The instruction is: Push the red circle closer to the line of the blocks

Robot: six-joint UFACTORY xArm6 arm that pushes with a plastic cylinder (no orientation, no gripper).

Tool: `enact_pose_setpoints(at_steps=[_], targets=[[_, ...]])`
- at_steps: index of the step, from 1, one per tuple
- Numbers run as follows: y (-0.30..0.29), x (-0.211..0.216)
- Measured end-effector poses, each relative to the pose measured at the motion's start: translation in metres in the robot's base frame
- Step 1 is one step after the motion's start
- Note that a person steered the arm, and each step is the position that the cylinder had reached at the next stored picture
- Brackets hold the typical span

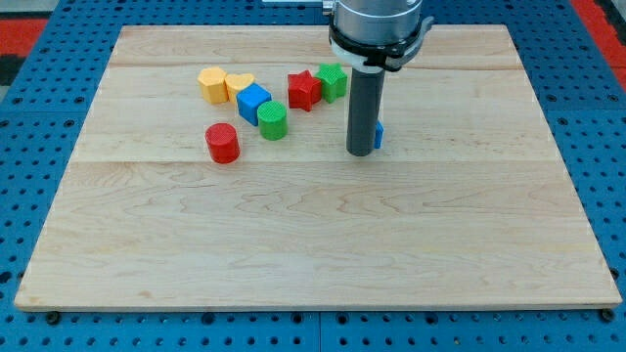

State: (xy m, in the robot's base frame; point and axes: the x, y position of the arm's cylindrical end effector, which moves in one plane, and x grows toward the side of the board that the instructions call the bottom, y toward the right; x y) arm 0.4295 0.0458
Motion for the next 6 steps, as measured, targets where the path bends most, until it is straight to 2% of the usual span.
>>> enact_pose_setpoints(at_steps=[1, 3, 4, 6], targets=[[-0.051, 0.018], [-0.171, 0.021], [-0.192, 0.001], [-0.193, -0.056]])
